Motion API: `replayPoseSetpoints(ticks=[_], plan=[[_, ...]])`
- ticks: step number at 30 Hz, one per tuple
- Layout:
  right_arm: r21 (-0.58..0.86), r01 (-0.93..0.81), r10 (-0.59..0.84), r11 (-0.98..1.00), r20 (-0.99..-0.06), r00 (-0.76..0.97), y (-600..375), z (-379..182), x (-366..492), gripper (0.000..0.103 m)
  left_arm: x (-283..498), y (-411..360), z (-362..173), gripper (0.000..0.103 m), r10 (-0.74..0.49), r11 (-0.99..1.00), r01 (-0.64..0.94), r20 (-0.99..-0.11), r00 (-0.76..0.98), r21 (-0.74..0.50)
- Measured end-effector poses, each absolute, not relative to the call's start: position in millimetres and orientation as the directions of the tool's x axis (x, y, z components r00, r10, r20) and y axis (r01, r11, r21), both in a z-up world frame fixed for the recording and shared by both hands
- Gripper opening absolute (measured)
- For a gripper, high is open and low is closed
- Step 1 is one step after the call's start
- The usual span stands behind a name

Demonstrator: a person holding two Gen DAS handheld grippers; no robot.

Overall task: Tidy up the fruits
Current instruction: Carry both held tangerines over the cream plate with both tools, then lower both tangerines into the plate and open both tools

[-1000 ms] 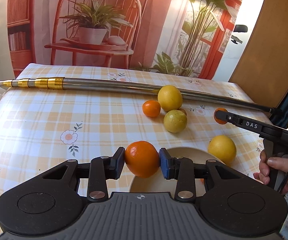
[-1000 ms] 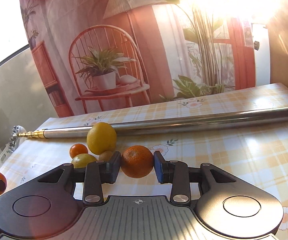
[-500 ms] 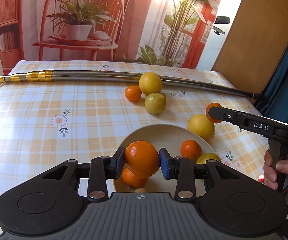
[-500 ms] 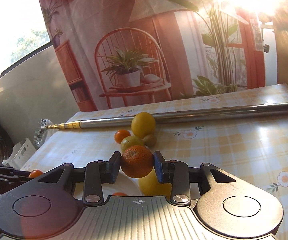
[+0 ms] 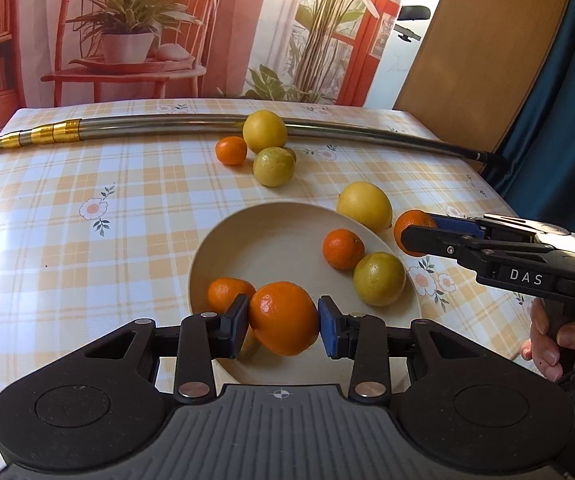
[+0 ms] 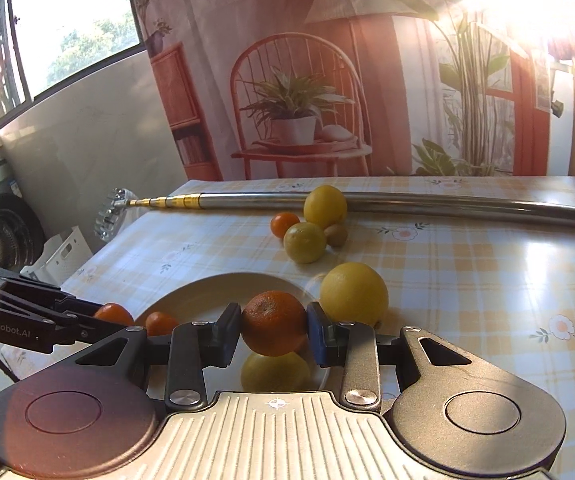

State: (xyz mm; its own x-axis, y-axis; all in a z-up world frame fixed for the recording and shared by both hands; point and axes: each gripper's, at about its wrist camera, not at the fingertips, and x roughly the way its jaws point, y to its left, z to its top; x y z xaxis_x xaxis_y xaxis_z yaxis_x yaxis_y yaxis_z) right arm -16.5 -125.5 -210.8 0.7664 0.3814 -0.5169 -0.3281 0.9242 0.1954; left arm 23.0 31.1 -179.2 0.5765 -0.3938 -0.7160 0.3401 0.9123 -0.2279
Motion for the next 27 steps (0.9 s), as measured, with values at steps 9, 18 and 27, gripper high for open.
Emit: replayPoseSetpoints(ticks=[9,18,27], plan=[[0.169,-0.365,0.394,0.915,-0.563,0.727,-112.2,-215.5,-37.1,0.033,18.3,30.8,-185.9,0.039,-0.427,0.897,0.349,-0.733,0.530,-0.270],[0.174,-0.377,0.402,0.910,-0.593,0.697,-105.7,-221.7,-43.2,0.033,15.2,20.6,-195.4,0.039,-0.407,0.894,0.390,-0.766,0.497,-0.222],[0.170,-0.369,0.390,0.914,-0.628,0.674,-104.4,-228.6,-36.5,0.033,18.0,15.7,-203.5,0.039,-0.366,0.902,0.395,-0.791,0.490,-0.173]])
